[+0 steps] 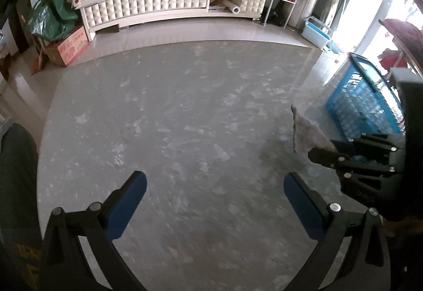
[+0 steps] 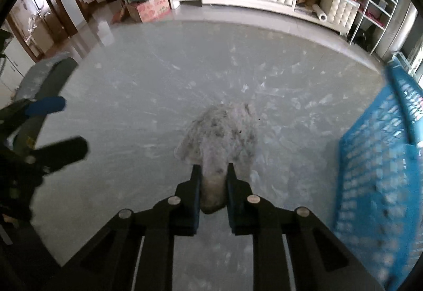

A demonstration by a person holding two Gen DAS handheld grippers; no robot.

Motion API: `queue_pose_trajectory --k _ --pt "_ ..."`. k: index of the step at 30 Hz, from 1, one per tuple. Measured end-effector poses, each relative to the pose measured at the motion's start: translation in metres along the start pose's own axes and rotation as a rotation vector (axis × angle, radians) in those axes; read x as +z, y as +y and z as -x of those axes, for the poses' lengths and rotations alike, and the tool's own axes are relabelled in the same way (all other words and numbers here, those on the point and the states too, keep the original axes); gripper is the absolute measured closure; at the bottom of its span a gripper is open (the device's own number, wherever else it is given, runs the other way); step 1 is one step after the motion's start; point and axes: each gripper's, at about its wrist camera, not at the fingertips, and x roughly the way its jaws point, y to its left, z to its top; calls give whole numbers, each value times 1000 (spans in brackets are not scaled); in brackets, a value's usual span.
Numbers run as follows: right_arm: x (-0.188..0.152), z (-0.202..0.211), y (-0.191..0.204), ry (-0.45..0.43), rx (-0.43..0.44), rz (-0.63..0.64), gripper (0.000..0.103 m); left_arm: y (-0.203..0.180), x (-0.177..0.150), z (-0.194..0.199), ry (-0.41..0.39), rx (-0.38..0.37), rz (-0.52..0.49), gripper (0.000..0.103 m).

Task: Organize soft objects
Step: 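Lift and carry the grey felt pad over the basket with the right gripper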

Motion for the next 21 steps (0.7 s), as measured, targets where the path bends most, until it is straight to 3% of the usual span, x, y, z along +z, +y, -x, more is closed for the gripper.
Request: queue_pose_trajectory --k 12,21 --pt "-28 112 9 -137 36 24 87 -51 -22 90 -104 8 -47 0" --pt "-53 166 -5 -242 38 9 86 -87 -22 145 -195 54 -61 0"
